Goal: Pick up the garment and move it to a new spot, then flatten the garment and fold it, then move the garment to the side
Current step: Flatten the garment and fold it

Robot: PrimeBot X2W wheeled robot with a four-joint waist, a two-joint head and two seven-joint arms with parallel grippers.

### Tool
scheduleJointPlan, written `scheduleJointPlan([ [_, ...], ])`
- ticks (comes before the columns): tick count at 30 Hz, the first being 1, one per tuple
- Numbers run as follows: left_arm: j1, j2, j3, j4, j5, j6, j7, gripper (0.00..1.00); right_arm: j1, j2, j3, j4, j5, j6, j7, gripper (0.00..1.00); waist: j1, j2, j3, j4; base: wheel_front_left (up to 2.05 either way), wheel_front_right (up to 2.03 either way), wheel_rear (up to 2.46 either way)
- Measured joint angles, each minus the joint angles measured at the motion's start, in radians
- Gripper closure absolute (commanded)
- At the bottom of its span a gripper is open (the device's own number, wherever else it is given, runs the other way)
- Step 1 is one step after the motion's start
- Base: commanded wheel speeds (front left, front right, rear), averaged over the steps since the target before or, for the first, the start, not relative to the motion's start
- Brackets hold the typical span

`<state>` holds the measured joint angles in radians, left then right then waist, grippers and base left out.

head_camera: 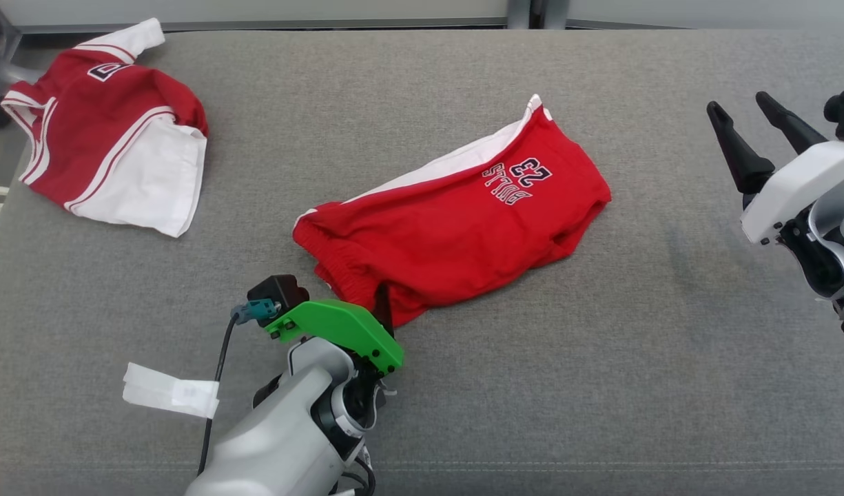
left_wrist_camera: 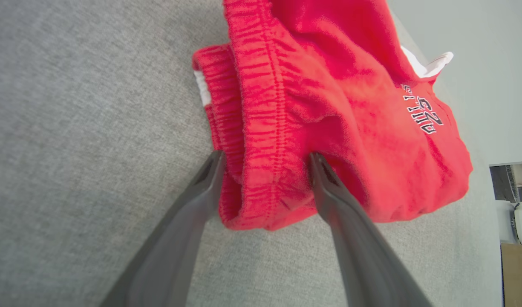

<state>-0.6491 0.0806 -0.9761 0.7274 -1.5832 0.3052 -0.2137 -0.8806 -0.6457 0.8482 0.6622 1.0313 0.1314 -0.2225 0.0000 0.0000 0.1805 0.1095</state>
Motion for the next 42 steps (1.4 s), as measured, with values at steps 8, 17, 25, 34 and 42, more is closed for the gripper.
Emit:
scheduleJointPlan([
  [8,-0.005,0.012,-0.021,0.078,0.034,-0.014,-0.012,1.00,0.103,-0.040,-0.092,-0.086,-0.001,0.000,-0.030,0.00,0.0000,0.0000,-0.004,-0.063,0.00,0.00,0.00],
  [17,-0.070,0.081,-0.057,0.120,0.096,-0.023,0.001,1.00,0.232,-0.024,-0.235,-0.155,-0.049,0.000,-0.039,0.00,0.0000,0.0000,-0.015,-0.076,0.00,0.00,0.00],
  [25,-0.135,0.165,-0.104,0.140,0.149,-0.034,0.084,1.00,0.342,0.062,-0.367,-0.187,-0.094,0.000,-0.039,0.00,0.0000,0.0000,-0.010,-0.104,0.00,0.00,0.00],
  [34,-0.169,0.231,-0.139,0.149,0.173,-0.063,0.157,1.00,0.402,0.200,-0.460,-0.211,-0.174,0.000,0.026,0.00,0.0000,0.0000,0.009,-0.127,0.00,0.00,0.00],
  [42,-0.174,0.211,-0.156,0.139,0.218,-0.075,0.076,0.00,0.399,0.328,-0.551,-0.161,-0.241,0.000,0.100,0.00,0.0000,0.0000,0.003,-0.093,0.00,0.00,0.00],
])
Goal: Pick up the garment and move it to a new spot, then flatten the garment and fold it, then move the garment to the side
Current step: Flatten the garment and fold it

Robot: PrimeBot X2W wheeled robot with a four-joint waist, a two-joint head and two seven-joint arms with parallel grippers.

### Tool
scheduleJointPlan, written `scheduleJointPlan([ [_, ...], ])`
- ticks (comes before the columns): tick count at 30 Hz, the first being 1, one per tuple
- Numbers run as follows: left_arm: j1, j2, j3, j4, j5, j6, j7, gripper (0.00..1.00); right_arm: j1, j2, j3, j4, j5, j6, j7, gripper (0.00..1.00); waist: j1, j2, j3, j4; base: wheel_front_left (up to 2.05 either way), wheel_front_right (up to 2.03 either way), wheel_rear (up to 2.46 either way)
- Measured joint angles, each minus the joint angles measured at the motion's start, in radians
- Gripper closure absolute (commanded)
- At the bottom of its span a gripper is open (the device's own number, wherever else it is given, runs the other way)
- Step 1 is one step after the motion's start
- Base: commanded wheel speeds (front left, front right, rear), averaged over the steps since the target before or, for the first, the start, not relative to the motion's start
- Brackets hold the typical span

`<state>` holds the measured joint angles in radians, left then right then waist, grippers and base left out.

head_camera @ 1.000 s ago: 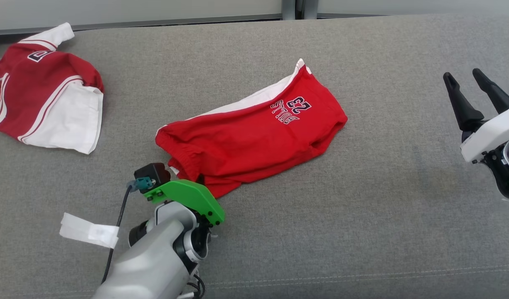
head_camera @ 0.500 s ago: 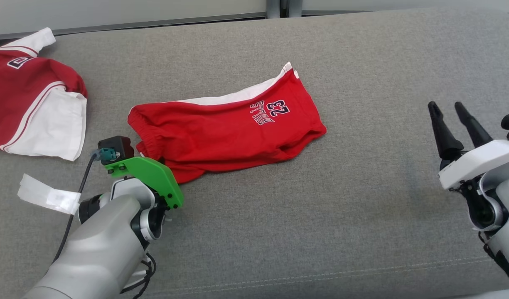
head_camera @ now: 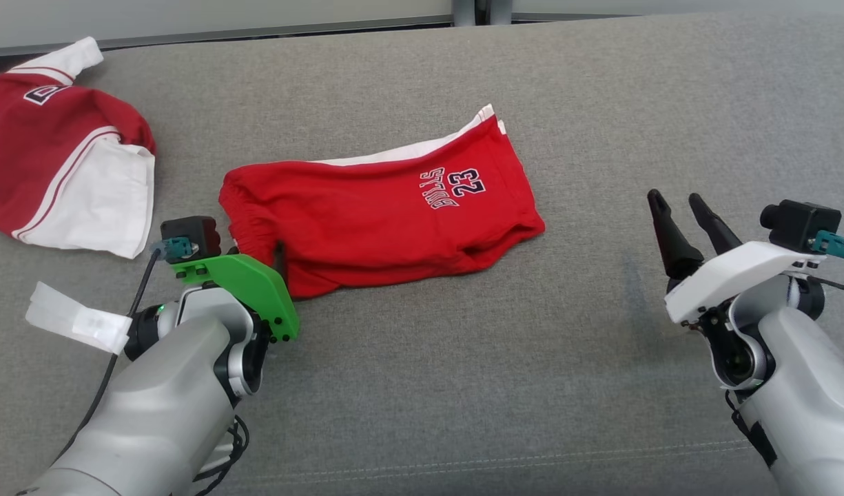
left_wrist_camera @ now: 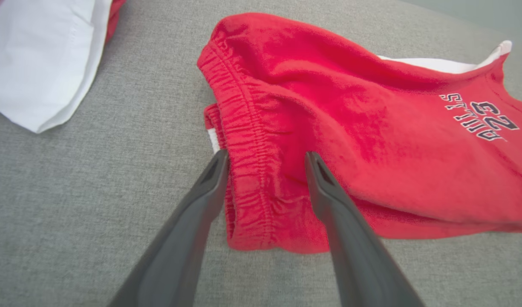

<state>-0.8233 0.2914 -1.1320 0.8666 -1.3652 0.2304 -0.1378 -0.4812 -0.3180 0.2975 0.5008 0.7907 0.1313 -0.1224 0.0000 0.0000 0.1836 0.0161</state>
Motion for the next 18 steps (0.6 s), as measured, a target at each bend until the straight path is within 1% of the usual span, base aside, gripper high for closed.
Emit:
scheduleJointPlan([
  [6,0.019,-0.010,-0.001,-0.036,0.021,0.004,-0.068,0.00,-0.060,0.106,-0.035,0.114,-0.030,0.000,0.044,0.00,0.0000,0.0000,-0.010,0.053,0.00,0.00,0.00],
  [7,0.019,-0.010,-0.001,-0.036,0.021,0.004,-0.068,0.00,-0.060,0.106,-0.035,0.114,-0.030,0.000,0.044,0.00,0.0000,0.0000,-0.010,0.053,0.00,0.00,0.00],
  [12,0.042,-0.007,0.007,-0.111,0.063,0.027,-0.110,0.00,-0.117,0.144,-0.073,0.250,-0.049,0.000,0.060,0.00,0.0000,0.0000,-0.017,0.115,0.00,0.00,0.00],
  [18,0.104,0.005,0.049,-0.258,0.122,0.074,-0.121,0.00,-0.192,0.158,-0.107,0.412,-0.068,-0.001,0.074,0.00,0.0000,0.0000,-0.021,0.198,0.00,0.00,0.00],
])
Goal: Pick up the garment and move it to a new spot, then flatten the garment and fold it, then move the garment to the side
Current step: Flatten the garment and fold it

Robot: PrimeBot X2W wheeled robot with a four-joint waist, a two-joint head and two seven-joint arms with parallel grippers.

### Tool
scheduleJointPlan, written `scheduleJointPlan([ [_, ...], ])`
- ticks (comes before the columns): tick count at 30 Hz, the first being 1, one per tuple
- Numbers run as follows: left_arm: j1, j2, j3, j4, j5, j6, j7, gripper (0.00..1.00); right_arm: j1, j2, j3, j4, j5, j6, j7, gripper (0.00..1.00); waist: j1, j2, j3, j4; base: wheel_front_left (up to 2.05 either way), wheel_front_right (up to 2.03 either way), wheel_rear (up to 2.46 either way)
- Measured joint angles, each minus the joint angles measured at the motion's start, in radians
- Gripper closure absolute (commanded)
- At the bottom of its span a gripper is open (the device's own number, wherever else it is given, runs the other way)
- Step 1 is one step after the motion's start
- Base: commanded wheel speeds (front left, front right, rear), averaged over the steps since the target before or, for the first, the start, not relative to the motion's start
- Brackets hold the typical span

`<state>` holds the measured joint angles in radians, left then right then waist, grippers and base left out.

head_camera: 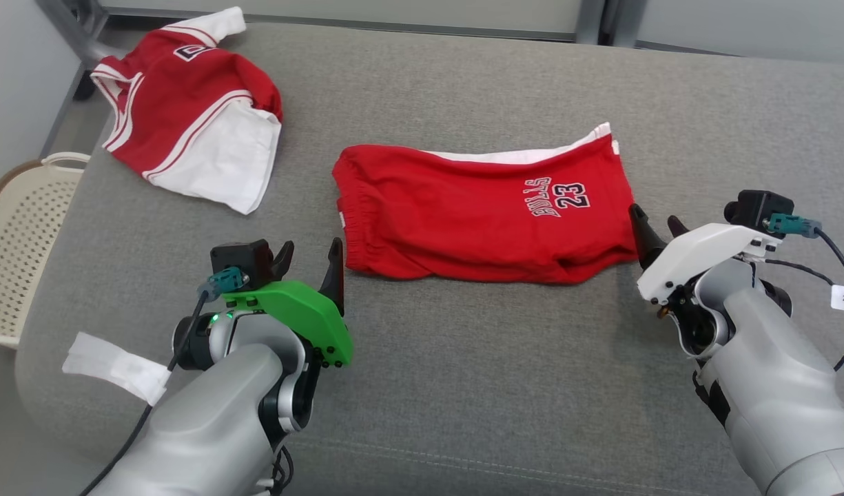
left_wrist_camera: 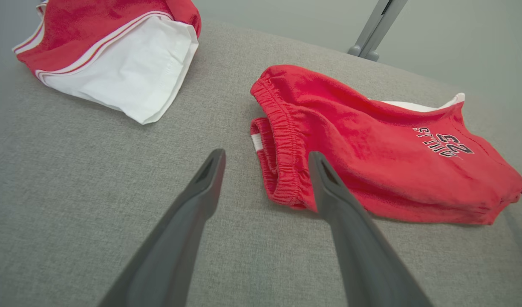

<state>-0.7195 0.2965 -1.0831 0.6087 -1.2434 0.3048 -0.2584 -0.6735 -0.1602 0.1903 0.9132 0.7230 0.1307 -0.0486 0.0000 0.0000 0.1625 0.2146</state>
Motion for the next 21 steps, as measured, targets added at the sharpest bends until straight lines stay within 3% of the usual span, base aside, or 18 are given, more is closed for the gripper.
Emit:
scheduleJointPlan([
  [10,0.124,0.026,0.074,-0.268,0.141,0.085,-0.003,0.00,-0.092,-0.013,-0.037,0.245,-0.052,0.000,-0.019,0.00,0.0000,0.0000,0.004,0.110,0.00,0.00,0.00],
  [17,0.165,0.042,0.102,-0.371,0.193,0.124,-0.003,0.00,-0.114,0.011,-0.025,0.295,-0.060,0.000,-0.025,0.00,0.0000,0.0000,0.014,0.127,0.00,0.00,0.00],
  [18,0.168,0.044,0.106,-0.380,0.197,0.127,-0.003,0.00,-0.117,0.012,-0.023,0.299,-0.059,0.000,-0.025,0.05,0.0000,0.0000,0.015,0.126,0.00,0.00,0.00],
  [19,0.172,0.046,0.109,-0.387,0.199,0.131,-0.003,0.00,-0.119,0.013,-0.022,0.301,-0.059,0.000,-0.025,0.25,0.0000,0.0000,0.016,0.125,0.00,0.00,0.00],
  [21,0.176,0.050,0.114,-0.399,0.204,0.136,-0.003,0.00,-0.125,0.012,-0.027,0.311,-0.055,0.000,-0.033,0.45,0.0000,0.0000,0.019,0.123,0.00,0.00,0.00],
])
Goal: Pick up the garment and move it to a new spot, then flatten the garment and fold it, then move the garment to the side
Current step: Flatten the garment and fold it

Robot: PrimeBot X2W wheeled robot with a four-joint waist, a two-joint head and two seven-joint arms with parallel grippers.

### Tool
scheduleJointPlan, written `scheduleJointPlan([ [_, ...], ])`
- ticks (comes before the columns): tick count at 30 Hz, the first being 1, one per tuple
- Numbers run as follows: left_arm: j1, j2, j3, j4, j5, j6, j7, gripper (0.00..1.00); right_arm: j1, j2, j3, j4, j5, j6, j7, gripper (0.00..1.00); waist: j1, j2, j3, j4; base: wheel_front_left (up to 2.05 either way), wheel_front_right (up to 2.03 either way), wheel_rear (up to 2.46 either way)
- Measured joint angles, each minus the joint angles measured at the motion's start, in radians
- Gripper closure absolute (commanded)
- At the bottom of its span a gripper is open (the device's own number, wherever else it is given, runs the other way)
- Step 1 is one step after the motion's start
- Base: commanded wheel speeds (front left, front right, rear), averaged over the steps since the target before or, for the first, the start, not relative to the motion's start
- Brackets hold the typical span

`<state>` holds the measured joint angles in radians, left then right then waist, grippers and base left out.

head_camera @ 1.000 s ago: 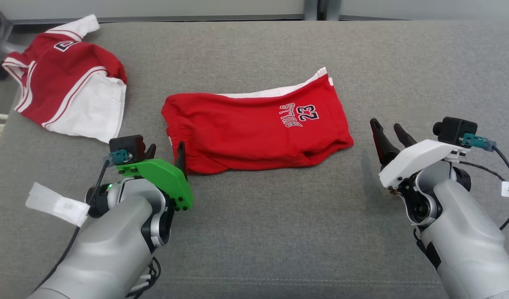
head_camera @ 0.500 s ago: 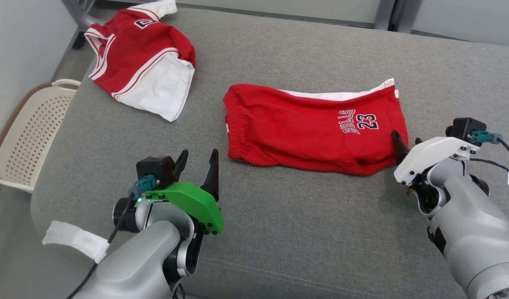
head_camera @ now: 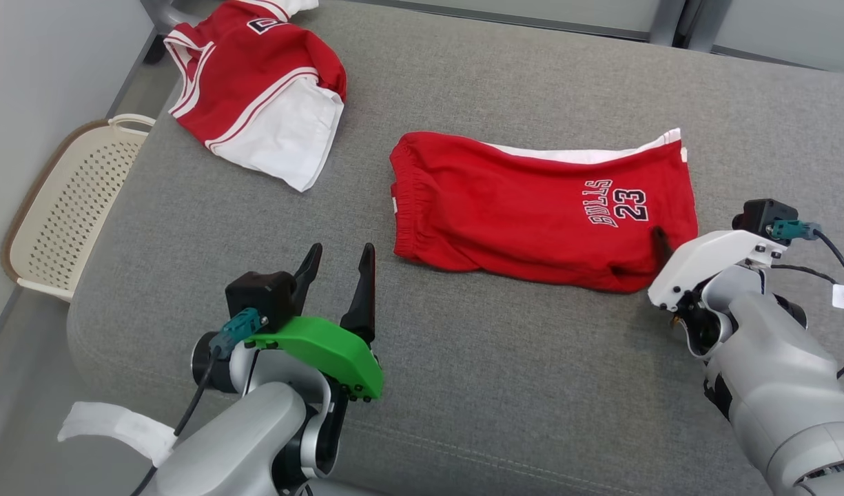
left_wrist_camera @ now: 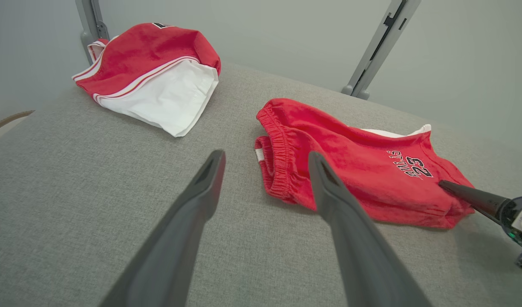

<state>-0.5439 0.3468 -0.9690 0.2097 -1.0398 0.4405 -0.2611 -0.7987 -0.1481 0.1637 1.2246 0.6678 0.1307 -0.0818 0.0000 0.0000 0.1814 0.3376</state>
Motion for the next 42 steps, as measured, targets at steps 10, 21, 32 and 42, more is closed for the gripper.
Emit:
scheduleJointPlan([
  [10,0.015,0.010,0.025,-0.034,0.013,0.008,0.000,0.00,-0.029,-0.014,0.012,0.033,-0.009,0.000,0.002,1.00,0.0000,0.0000,0.018,0.003,0.00,0.00,0.00],
  [21,0.054,0.015,0.063,-0.067,0.029,0.010,0.000,0.00,-0.003,-0.045,0.040,-0.045,0.055,0.000,0.033,1.00,0.0000,0.0001,0.002,-0.042,0.00,0.00,0.00],
  [32,0.091,0.035,0.073,-0.119,0.030,0.019,0.000,0.00,0.103,-0.157,0.043,-0.147,0.165,0.000,0.091,1.00,0.0000,0.0000,-0.024,-0.130,0.00,0.00,0.00],
  [42,0.093,0.039,0.072,-0.135,0.030,0.022,0.004,0.00,0.108,-0.179,0.037,-0.151,0.183,0.000,0.062,1.00,0.0000,0.0000,-0.029,-0.152,0.00,0.00,0.00],
])
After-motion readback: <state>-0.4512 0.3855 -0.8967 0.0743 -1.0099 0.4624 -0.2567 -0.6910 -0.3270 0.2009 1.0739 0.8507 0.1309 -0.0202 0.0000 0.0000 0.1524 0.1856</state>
